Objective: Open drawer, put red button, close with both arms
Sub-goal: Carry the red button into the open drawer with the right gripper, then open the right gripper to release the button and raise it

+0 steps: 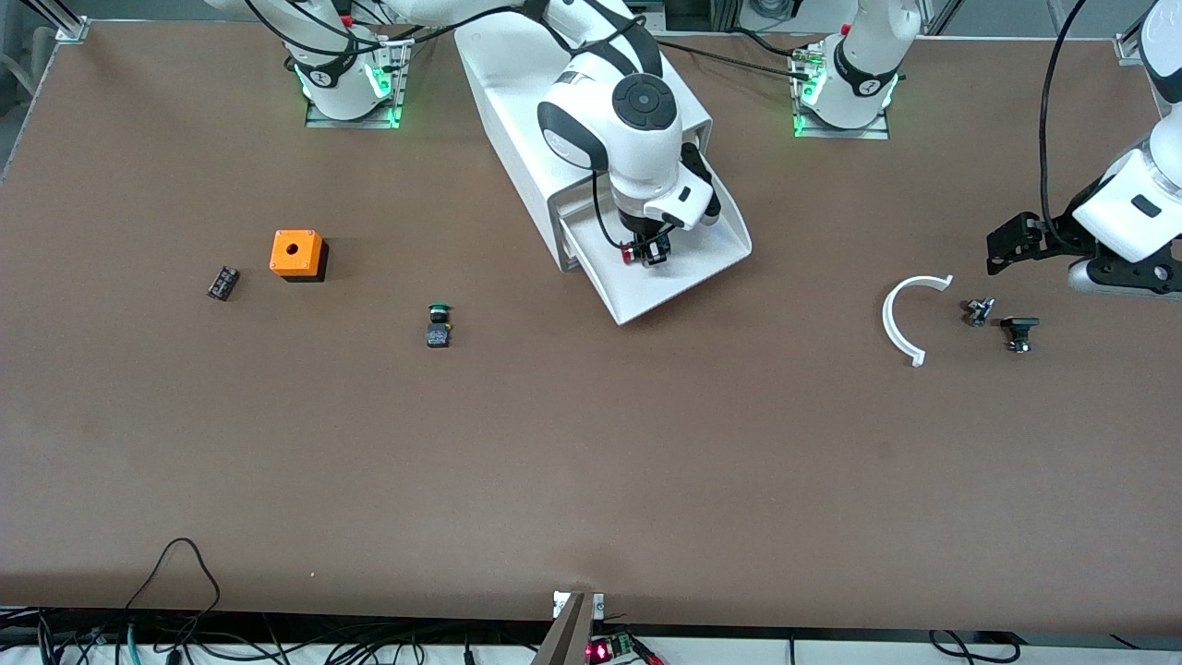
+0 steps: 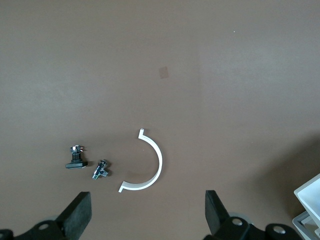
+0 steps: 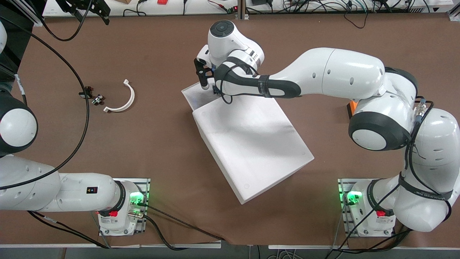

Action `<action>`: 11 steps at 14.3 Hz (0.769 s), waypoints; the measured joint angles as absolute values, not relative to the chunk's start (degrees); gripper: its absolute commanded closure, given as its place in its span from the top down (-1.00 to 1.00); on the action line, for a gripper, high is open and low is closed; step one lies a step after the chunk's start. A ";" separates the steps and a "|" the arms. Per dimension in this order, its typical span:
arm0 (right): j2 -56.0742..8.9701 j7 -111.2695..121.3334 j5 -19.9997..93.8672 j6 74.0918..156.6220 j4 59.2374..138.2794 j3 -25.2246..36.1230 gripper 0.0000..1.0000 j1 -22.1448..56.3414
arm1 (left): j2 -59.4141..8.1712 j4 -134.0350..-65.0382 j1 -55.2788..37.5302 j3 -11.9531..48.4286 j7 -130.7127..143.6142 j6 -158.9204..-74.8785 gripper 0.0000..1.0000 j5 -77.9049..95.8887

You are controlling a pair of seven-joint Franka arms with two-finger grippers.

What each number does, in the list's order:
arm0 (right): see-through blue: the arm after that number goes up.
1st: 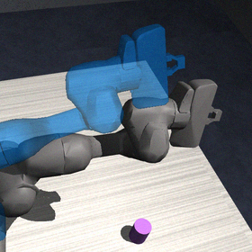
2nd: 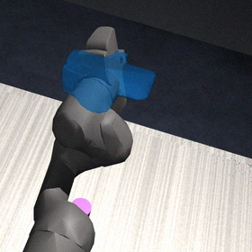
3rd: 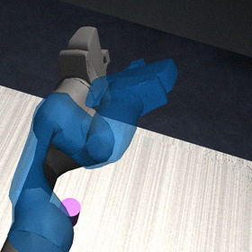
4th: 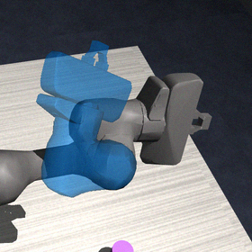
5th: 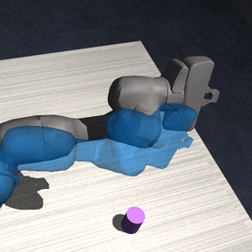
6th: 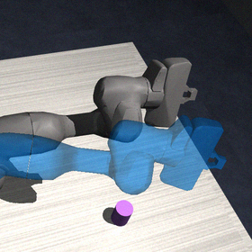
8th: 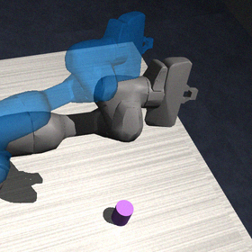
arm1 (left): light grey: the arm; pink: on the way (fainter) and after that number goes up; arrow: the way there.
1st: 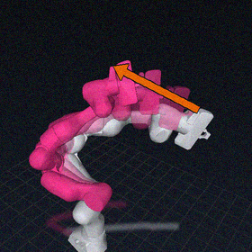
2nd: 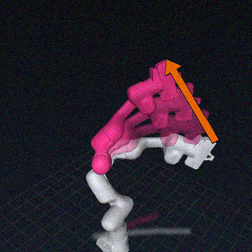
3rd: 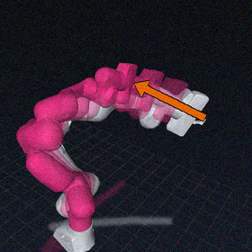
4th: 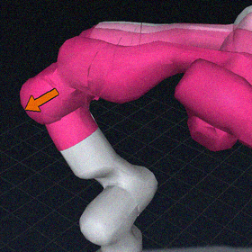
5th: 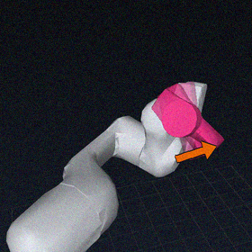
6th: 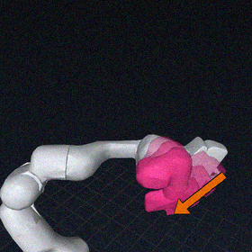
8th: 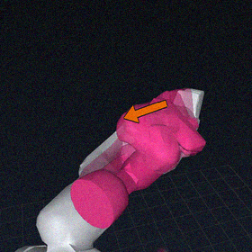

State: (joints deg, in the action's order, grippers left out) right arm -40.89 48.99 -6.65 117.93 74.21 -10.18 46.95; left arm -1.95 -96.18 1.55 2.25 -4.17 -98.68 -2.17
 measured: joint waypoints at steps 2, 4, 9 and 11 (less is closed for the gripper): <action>-40.87 46.57 -6.65 117.92 73.68 -9.94 1.00 47.31 | -1.95 -96.18 1.55 2.25 -4.11 -98.68 1.00 -2.17; -40.71 42.82 -6.65 117.96 71.69 -9.38 1.00 47.32 | -1.95 -96.18 1.53 2.25 -4.07 -98.68 1.00 -2.17; -37.07 34.89 -3.80 115.64 68.35 -5.45 1.00 42.47 | -2.56 -96.35 0.19 2.72 -0.34 -100.82 1.00 -2.18; -35.94 28.50 -2.77 113.63 68.81 -4.62 1.00 38.79 | -4.02 -97.01 -1.34 3.67 4.10 -102.16 1.00 -2.18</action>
State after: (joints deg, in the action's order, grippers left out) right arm -35.94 28.50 -2.77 113.63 68.81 -4.62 38.79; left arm -4.02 -97.01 -1.34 3.67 4.10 -102.16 -2.18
